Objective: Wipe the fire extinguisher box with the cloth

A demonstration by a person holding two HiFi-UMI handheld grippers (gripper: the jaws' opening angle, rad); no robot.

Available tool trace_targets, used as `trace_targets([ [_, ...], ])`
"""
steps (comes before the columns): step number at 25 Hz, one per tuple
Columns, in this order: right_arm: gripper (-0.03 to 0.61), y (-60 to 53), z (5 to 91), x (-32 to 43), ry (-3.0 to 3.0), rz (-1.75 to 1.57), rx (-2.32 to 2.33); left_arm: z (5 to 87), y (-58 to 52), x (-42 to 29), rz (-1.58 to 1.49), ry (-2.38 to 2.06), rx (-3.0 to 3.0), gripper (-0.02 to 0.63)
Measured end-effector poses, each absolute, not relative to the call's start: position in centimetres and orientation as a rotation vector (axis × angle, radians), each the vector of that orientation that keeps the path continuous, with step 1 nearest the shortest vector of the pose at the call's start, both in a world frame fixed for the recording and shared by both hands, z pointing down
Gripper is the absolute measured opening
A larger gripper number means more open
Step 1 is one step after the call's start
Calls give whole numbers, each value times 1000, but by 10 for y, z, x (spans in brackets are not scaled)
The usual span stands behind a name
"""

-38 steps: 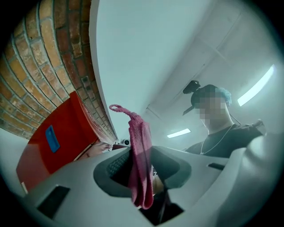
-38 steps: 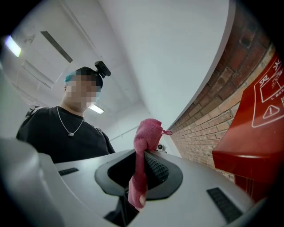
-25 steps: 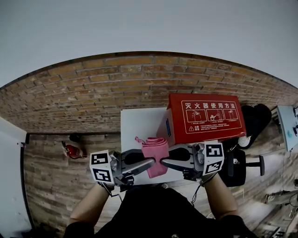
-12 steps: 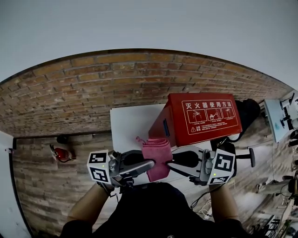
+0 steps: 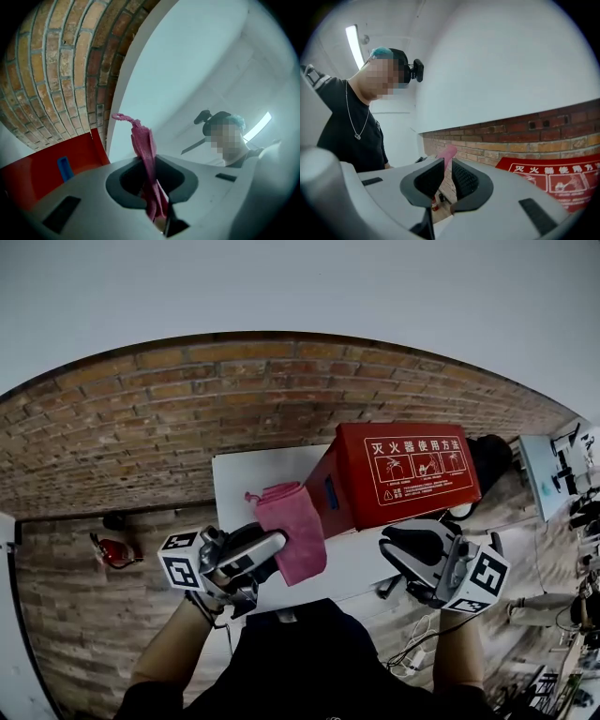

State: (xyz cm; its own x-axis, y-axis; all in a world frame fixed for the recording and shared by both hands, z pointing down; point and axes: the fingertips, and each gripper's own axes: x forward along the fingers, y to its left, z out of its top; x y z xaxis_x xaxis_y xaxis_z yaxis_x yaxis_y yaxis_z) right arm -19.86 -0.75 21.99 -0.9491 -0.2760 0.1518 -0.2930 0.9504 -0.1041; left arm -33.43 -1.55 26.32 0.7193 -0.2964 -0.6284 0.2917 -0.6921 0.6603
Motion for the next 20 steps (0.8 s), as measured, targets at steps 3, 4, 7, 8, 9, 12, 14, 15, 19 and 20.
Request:
trace_targets([
  [3, 44, -26, 201, -183, -2966, 98, 533, 271, -28, -336, -961, -18, 2071, 71],
  [4, 35, -34, 196, -178, -2955, 59, 579, 274, -32, -335, -957, -24, 2053, 71],
  [7, 20, -62, 187, -164, -2882, -99, 719, 281, -48, -328, -942, -52, 2013, 70],
  [8, 20, -71, 185, -160, -2857, -145, 748, 284, -53, -326, -939, -65, 1997, 69],
  [9, 20, -79, 184, -158, -2839, -183, 765, 287, -59, -323, -935, -81, 1978, 69],
  [12, 20, -101, 180, -152, -2808, -268, 778, 292, -71, -317, -937, -115, 1919, 69],
  [14, 20, -115, 179, -150, -2765, -344, 784, 290, -76, -313, -953, -111, 1892, 69],
  [15, 20, -122, 179, -149, -2736, -386, 783, 290, -79, -312, -957, -109, 1881, 69],
  [19, 20, -149, 183, -151, -2620, -530, 777, 299, -95, -307, -957, -121, 1819, 69],
  [20, 20, -156, 187, -153, -2587, -564, 775, 303, -100, -306, -957, -125, 1798, 69],
])
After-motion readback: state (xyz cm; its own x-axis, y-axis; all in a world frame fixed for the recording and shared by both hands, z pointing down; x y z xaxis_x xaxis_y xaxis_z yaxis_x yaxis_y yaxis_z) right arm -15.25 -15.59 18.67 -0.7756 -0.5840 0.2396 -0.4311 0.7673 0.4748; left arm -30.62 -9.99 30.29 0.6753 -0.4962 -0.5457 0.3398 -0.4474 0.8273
